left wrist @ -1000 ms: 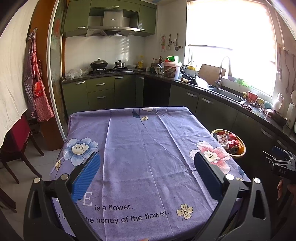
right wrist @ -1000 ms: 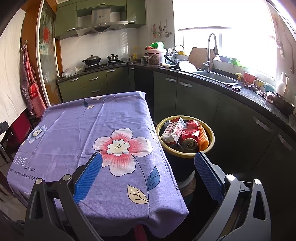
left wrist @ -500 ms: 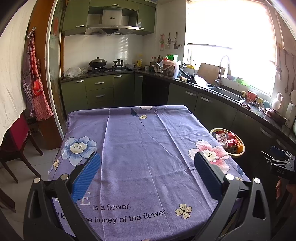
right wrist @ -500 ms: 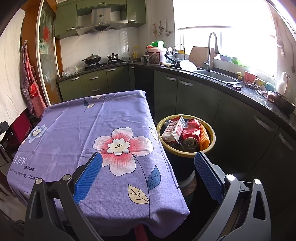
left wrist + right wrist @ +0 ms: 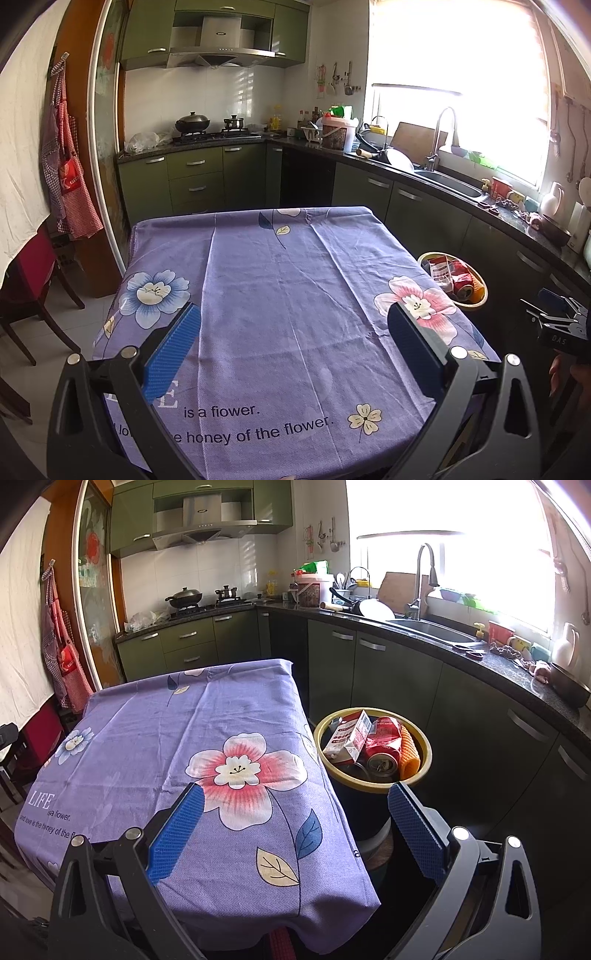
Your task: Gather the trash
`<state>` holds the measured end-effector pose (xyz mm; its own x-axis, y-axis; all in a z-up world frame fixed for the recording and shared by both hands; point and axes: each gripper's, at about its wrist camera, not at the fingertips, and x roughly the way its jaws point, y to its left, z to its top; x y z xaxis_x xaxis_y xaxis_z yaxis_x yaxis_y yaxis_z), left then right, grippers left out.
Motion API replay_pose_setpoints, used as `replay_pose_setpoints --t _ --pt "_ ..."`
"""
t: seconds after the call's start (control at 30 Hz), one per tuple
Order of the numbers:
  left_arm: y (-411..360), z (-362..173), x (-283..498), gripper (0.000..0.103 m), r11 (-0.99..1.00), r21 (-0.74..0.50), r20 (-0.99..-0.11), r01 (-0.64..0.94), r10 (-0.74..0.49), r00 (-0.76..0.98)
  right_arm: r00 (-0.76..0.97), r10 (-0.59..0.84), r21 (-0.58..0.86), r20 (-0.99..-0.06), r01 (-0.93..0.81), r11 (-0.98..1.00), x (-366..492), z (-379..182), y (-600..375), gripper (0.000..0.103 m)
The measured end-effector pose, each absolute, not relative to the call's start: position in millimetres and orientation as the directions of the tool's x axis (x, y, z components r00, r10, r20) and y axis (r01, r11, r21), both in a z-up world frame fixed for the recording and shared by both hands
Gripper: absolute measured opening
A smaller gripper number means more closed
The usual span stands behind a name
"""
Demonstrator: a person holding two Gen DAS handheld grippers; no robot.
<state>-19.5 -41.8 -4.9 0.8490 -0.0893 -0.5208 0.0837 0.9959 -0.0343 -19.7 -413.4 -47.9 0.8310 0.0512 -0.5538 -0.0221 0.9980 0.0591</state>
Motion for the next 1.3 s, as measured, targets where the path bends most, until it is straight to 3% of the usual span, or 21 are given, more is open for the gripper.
replay_pose_setpoints --t 1.3 --pt "-37.7 -16.1 -7.8 0.096 0.996 -0.046 -0.563 0.074 -0.086 0.822 0.82 0.059 0.06 -0.57 -0.03 0.998 -13.3 -55.6 -413.5 0.098"
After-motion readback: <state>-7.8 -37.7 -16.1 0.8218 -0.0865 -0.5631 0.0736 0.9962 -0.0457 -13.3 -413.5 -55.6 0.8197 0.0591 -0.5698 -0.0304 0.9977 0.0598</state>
